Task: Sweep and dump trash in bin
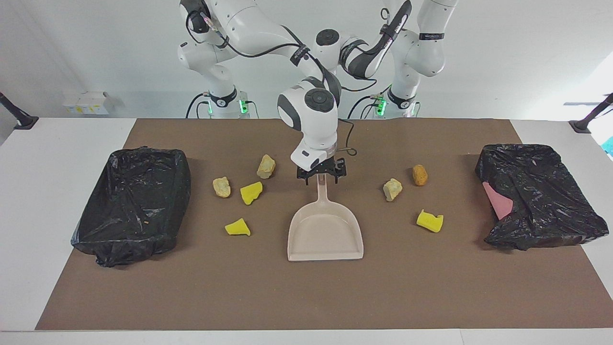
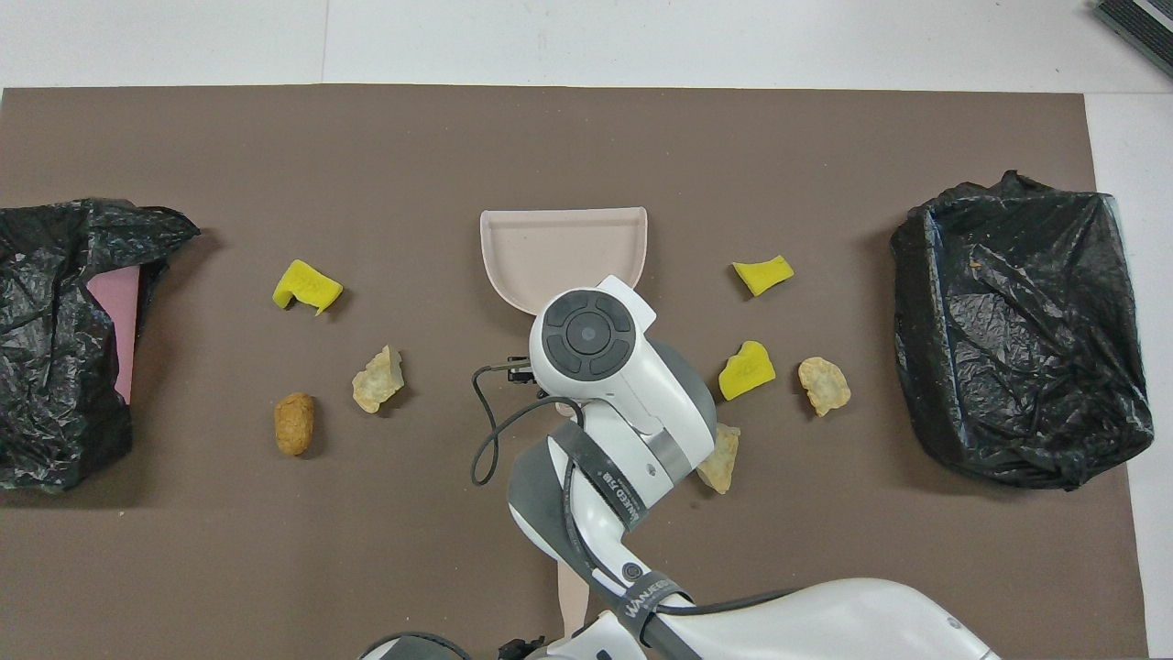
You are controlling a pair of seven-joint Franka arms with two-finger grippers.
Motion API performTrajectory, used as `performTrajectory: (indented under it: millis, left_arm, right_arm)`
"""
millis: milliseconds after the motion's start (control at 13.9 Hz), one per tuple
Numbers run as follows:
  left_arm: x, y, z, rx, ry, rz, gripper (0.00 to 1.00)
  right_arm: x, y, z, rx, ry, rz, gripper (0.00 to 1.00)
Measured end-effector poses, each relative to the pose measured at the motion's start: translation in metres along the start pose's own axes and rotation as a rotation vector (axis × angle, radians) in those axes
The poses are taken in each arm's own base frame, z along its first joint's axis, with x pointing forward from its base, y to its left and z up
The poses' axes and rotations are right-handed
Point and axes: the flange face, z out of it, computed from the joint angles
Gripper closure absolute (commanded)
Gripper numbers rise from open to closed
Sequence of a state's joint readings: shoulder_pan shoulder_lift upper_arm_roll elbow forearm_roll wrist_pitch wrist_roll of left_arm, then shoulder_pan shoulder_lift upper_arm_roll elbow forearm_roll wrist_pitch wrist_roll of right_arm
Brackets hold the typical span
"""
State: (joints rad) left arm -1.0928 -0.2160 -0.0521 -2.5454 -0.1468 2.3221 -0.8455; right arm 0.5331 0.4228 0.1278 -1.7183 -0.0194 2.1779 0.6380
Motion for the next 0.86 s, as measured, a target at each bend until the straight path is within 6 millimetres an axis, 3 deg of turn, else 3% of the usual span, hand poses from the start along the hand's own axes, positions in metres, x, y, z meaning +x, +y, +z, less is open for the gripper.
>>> performTrajectory:
  millis: [72, 144, 360, 649, 721, 865]
  left_arm:
    - [0.0, 0.0, 0.001, -0.002, -0.006, -0.006, 0.9]
    - [-0.001, 0.001, 0.002, -0.005, -0.014, -0.014, 1.0]
    - [-0.001, 0.001, 0.003, -0.011, -0.022, -0.024, 1.0]
    - [0.001, 0.0, 0.003, -0.012, -0.024, -0.032, 1.0]
    - [0.001, -0.001, 0.003, -0.012, -0.024, -0.034, 0.73]
    - [0.002, -0.001, 0.003, -0.012, -0.025, -0.035, 0.63]
  right_arm:
    - [0.001, 0.001, -0.001, 0.0, 0.001, 0.002, 1.0]
    - [0.001, 0.002, -0.003, 0.001, 0.005, 0.003, 1.0]
    - [0.005, 0.004, -0.009, 0.008, 0.018, 0.006, 1.0]
    - [0.012, 0.009, -0.039, 0.026, 0.056, -0.076, 1.0]
    - [0.013, 0.013, -0.045, 0.019, 0.052, -0.132, 1.0]
    - [0.016, 0.028, -0.053, -0.003, 0.026, -0.263, 1.0]
